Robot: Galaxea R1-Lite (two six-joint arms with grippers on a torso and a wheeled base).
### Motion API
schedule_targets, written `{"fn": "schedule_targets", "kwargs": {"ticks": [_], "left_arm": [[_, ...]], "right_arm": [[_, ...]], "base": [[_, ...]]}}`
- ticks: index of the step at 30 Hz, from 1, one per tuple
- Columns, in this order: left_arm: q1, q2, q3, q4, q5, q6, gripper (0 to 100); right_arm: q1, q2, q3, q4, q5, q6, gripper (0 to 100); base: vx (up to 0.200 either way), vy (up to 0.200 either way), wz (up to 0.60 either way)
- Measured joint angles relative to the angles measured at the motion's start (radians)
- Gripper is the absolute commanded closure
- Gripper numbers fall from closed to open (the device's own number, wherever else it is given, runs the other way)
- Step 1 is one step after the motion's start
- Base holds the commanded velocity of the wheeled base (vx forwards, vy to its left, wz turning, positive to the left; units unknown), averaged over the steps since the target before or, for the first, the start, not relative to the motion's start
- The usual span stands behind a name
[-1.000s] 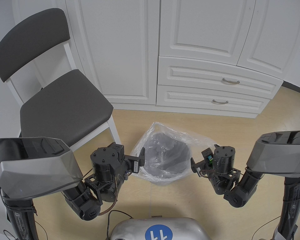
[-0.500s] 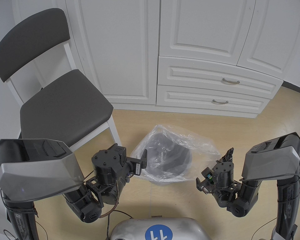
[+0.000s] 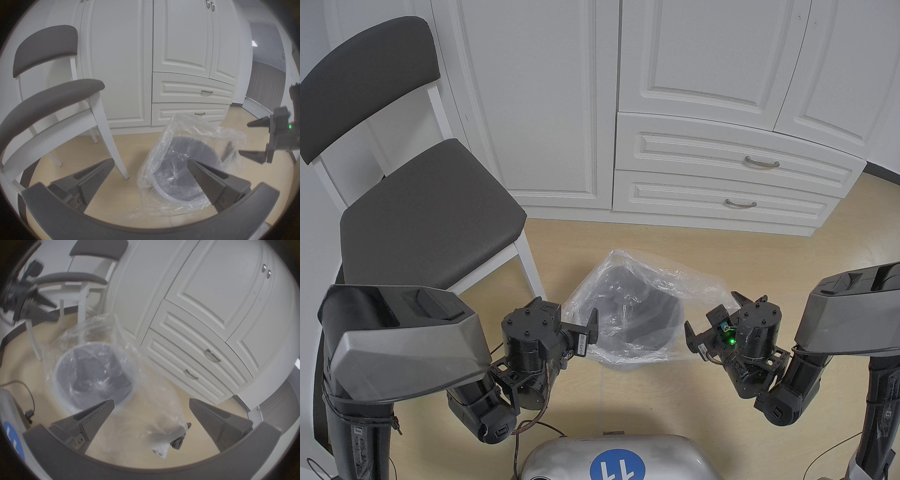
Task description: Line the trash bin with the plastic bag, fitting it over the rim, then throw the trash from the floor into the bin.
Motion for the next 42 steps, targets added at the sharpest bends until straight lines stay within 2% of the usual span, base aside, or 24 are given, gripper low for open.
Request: {"fn": "schedule_targets", "kwargs": {"ticks": [7, 13, 22, 42], "left_arm": [[0.026, 0.078, -0.093, 0.003, 0.009, -0.039, 0], [0.103, 0.175, -0.228, 0.021, 0.022, -0.085, 0], [0.159, 0.253, -0.314, 0.026, 0.023, -0.110, 0], [0.178, 0.293, -0.433, 0.025, 0.056, -0.158, 0]], "right_arm": [[-0.016, 0.038, -0.121, 0.000, 0.000, 0.053, 0], [-0.066, 0.133, -0.262, 0.000, 0.000, 0.083, 0], [-0.102, 0.214, -0.398, 0.000, 0.000, 0.133, 0], [-0.099, 0.390, -0.784, 0.007, 0.000, 0.308, 0]], "base": [[0.000, 0.000, 0.00], [0.000, 0.000, 0.00], [0.000, 0.000, 0.00], [0.000, 0.000, 0.00]]}}
